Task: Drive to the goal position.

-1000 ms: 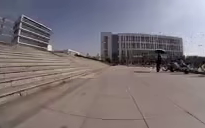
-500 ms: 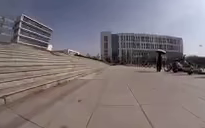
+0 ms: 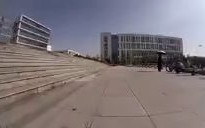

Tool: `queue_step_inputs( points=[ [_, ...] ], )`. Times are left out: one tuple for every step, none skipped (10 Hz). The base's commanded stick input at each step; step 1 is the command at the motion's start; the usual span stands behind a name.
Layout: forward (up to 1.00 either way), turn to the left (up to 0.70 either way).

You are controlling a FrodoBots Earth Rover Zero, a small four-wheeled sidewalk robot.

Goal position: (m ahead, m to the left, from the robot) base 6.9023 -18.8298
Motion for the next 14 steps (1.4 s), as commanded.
queue_step_inputs(
  points=[
    [0.70, 0.00],
    [0.70, 0.00],
    [0.70, 0.00],
    [0.70, 0.00],
    [0.70, 0.00],
    [0.70, 0.00],
    [0.70, 0.00],
    [0.70, 0.00],
    [0.70, 0.00],
    [0.70, 0.00],
    [0.70, 0.00],
    [0.70, 0.00],
    [0.70, 0.00],
    [0.70, 0.00]
  ],
)
